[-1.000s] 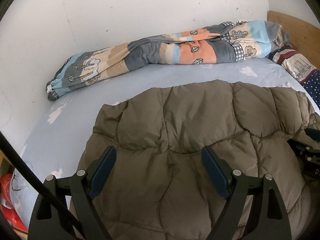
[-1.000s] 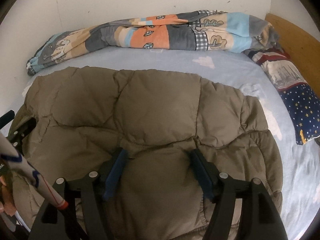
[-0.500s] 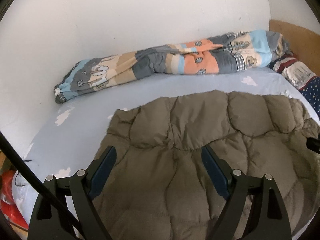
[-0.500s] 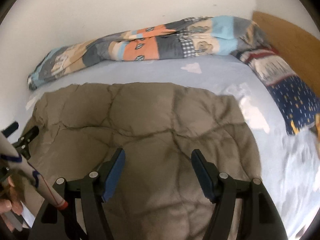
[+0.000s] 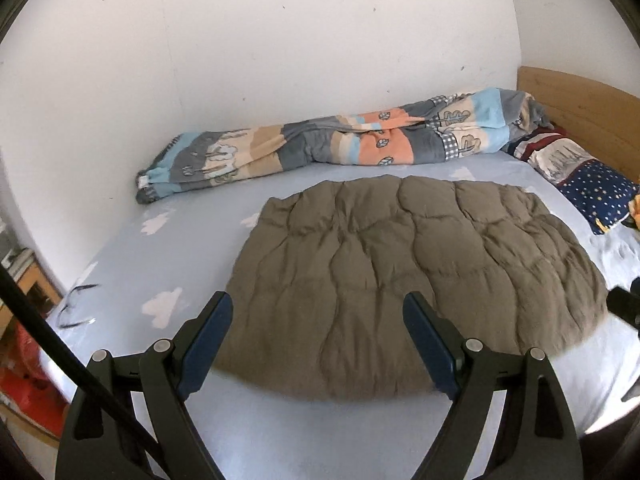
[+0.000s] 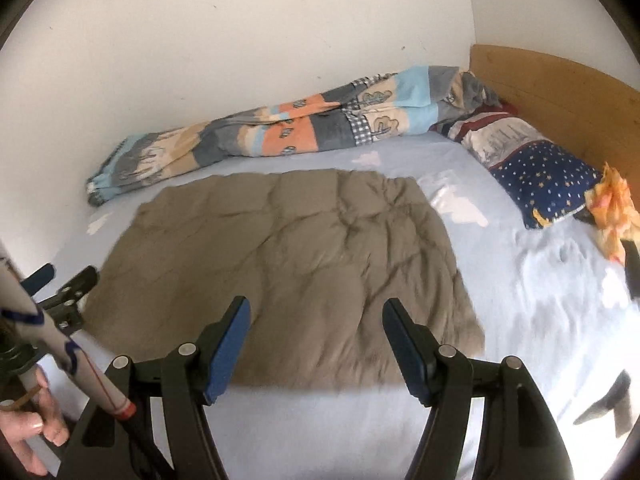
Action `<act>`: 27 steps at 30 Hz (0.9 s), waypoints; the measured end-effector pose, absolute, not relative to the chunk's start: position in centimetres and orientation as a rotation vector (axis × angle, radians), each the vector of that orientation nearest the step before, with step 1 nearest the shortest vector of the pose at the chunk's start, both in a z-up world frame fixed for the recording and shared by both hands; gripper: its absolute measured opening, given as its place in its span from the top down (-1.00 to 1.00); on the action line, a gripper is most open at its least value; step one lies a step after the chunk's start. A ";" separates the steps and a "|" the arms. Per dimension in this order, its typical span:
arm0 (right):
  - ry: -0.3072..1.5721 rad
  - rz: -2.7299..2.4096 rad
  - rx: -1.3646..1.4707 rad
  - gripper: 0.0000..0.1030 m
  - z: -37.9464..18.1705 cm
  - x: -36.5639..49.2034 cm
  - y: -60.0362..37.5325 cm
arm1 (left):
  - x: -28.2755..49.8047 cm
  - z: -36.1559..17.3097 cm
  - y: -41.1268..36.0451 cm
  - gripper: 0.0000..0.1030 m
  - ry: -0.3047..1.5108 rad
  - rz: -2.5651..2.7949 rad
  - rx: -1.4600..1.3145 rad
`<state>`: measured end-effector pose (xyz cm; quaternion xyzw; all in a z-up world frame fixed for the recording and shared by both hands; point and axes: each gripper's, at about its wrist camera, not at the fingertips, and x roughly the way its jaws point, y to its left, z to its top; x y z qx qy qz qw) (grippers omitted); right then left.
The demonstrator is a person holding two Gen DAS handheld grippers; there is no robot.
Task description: Fold large clothes
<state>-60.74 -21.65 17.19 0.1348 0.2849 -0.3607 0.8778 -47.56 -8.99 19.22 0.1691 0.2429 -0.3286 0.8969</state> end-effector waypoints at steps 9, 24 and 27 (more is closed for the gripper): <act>0.538 -0.673 0.253 -0.51 20.7 -65.3 -11.0 | -53.6 22.5 -1.6 -0.76 0.503 -0.669 0.319; 0.486 -0.636 0.218 -0.66 23.0 -65.8 -6.4 | -54.4 24.7 -0.2 -0.88 0.478 -0.637 0.301; 0.502 -0.641 0.228 -0.66 22.5 -65.6 -6.8 | -53.8 24.1 -0.3 -0.88 0.515 -0.648 0.297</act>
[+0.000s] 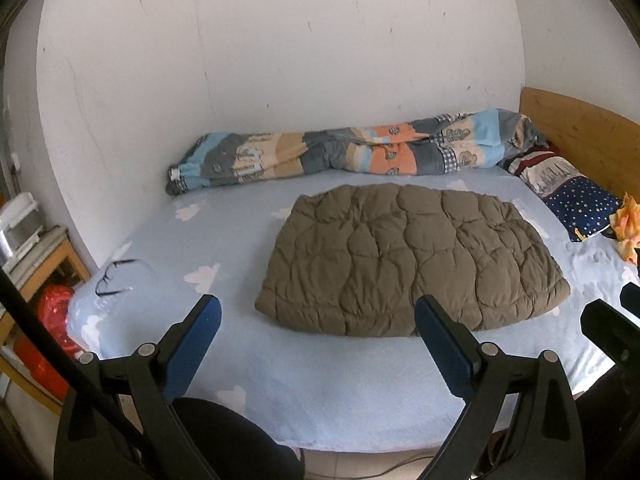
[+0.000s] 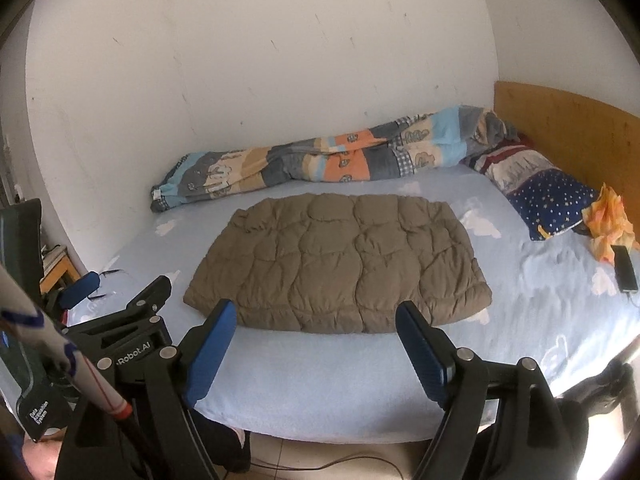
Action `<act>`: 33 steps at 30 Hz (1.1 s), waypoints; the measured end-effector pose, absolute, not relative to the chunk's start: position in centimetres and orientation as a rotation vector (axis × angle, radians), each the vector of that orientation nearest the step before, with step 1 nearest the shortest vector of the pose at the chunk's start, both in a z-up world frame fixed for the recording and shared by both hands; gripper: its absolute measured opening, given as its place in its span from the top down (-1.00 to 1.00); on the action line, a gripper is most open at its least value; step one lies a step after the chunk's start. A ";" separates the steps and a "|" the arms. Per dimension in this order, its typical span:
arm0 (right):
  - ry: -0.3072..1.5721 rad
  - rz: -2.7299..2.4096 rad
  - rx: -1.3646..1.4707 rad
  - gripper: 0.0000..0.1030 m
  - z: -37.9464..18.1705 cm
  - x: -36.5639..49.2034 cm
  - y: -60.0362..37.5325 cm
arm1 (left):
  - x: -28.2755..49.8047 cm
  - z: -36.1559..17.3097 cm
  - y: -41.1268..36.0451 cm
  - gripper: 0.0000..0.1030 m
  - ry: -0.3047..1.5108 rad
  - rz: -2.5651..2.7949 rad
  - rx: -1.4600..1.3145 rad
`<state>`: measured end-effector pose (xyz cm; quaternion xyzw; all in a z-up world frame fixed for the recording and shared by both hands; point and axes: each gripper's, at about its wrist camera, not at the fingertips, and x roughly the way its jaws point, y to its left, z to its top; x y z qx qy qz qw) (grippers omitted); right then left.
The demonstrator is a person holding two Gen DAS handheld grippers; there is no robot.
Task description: Fold large clothes
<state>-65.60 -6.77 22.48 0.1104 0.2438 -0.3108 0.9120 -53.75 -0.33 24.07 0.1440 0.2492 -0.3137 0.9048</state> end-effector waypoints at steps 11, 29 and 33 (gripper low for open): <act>0.540 -0.647 0.237 -0.66 21.4 -64.5 -7.7 | -53.2 22.8 -1.6 -0.88 0.525 -0.639 0.343; 0.563 -0.656 0.233 -0.66 20.5 -64.1 -8.2 | -53.5 23.0 -1.8 -0.88 0.497 -0.617 0.380; 0.567 -0.656 0.233 -0.66 20.4 -64.1 -8.3 | -53.4 22.8 -1.9 -0.88 0.510 -0.622 0.384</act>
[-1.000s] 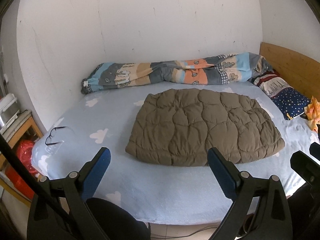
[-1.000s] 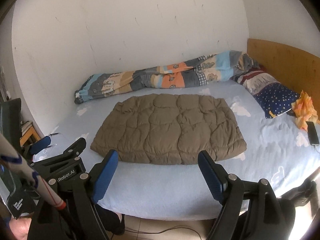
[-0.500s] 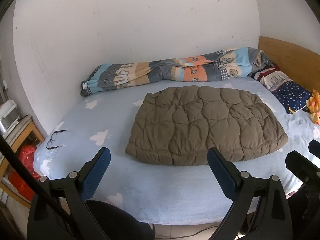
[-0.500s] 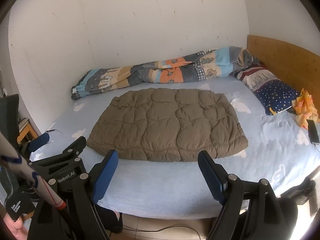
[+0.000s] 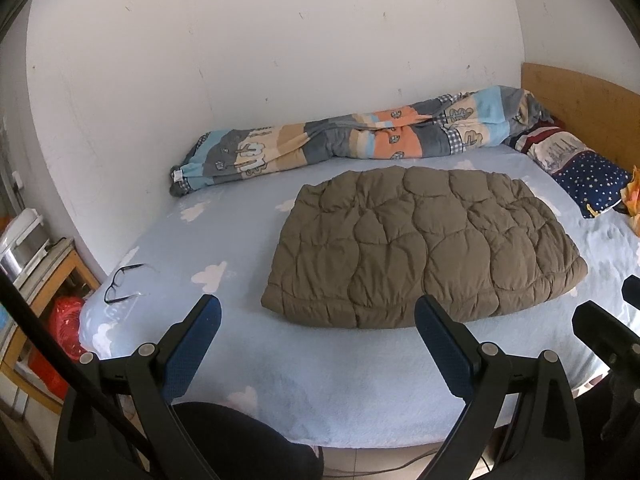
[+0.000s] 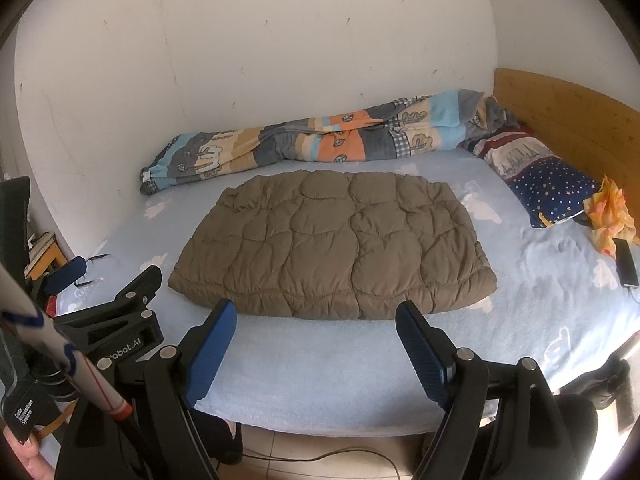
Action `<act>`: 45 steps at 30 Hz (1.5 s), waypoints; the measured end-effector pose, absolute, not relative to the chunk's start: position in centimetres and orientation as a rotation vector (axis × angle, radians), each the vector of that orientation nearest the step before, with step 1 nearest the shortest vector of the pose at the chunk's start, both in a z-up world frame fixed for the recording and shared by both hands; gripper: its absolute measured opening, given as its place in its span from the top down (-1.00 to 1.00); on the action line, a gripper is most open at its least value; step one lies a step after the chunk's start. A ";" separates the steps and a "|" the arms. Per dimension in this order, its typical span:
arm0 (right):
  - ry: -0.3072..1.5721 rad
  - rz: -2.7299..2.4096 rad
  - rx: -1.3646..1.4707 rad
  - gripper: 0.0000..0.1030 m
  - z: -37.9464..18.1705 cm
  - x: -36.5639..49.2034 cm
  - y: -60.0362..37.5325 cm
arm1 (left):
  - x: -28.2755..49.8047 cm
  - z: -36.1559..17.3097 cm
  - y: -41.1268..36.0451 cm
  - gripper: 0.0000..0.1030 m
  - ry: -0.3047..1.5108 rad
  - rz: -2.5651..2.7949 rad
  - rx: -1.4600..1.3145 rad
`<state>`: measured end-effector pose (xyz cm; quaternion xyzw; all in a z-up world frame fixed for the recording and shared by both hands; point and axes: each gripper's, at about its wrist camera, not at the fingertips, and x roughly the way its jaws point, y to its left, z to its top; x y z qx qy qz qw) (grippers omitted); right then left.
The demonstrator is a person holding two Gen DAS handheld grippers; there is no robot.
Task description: Fold large clothes
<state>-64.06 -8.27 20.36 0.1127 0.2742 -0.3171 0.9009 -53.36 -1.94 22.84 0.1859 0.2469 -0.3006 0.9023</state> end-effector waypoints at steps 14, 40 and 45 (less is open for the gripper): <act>0.578 -0.662 0.238 -0.66 19.9 -63.9 -8.3 | -52.7 22.4 -1.4 -0.88 0.560 -0.620 0.362; 0.584 -0.663 0.239 -0.66 19.2 -64.1 -8.6 | -52.4 22.0 -1.6 -0.88 0.560 -0.610 0.372; 0.579 -0.665 0.240 -0.66 19.4 -64.2 -8.5 | -52.6 22.5 -1.4 -0.88 0.547 -0.606 0.375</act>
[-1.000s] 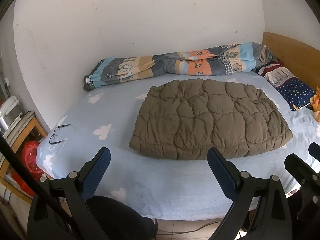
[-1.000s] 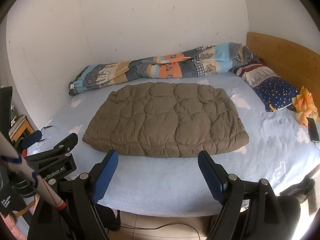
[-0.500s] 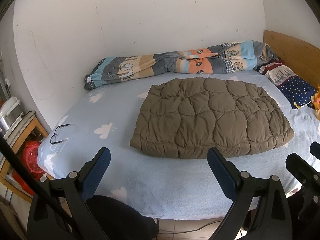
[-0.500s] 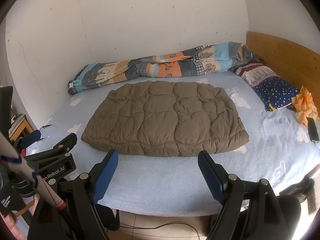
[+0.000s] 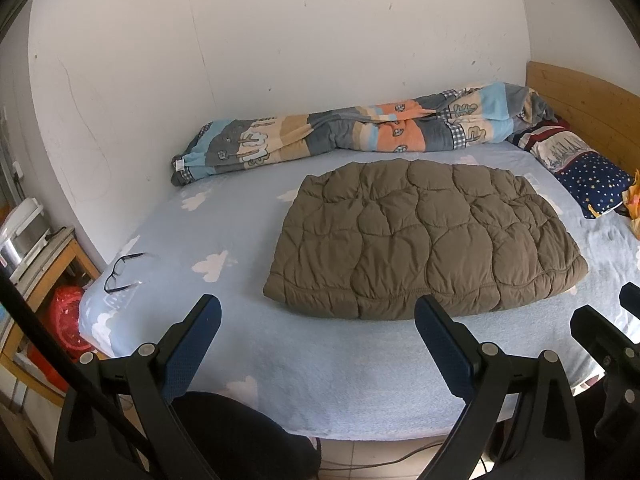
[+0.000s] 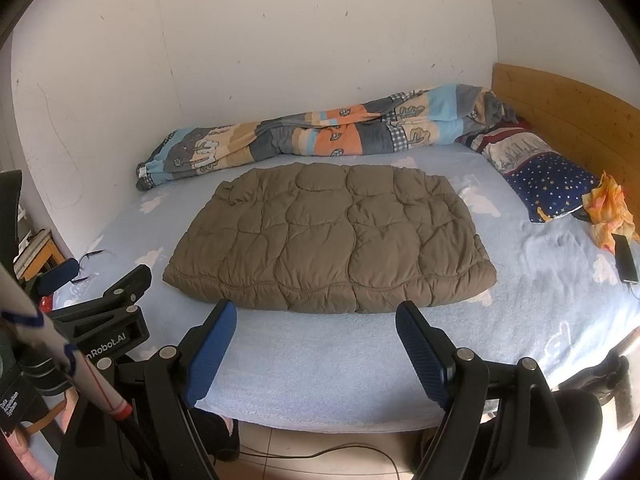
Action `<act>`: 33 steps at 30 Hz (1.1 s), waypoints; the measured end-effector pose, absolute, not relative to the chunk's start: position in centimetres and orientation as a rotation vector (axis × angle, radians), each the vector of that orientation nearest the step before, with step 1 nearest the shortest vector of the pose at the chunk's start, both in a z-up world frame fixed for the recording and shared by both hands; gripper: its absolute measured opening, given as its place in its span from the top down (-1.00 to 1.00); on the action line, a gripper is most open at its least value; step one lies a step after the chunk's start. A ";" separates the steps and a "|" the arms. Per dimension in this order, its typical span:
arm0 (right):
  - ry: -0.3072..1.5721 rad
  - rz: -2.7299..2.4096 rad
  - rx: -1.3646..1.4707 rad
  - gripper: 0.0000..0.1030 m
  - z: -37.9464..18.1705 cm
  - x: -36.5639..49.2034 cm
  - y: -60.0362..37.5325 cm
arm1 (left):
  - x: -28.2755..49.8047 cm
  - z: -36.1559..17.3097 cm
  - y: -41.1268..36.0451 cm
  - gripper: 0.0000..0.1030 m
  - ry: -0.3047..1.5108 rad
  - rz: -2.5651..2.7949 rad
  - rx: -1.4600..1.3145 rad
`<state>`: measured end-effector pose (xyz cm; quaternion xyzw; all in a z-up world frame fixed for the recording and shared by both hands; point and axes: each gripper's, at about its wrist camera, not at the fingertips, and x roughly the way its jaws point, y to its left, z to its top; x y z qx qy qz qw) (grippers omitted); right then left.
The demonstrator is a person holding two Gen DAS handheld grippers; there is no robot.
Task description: Fold large clothes
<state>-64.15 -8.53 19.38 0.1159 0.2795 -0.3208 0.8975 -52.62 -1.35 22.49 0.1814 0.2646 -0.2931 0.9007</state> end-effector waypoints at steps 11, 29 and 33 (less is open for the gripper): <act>0.548 -0.666 0.243 -0.66 20.2 -64.9 -8.7 | -53.5 23.5 -1.2 -0.88 0.521 -0.610 0.377; 0.609 -0.683 0.249 -0.66 18.6 -63.4 -9.4 | -51.6 22.0 -1.3 -0.88 0.592 -0.633 0.355; 0.630 -0.675 0.248 -0.66 18.1 -62.9 -9.4 | -51.0 21.6 -1.0 -0.88 0.611 -0.627 0.339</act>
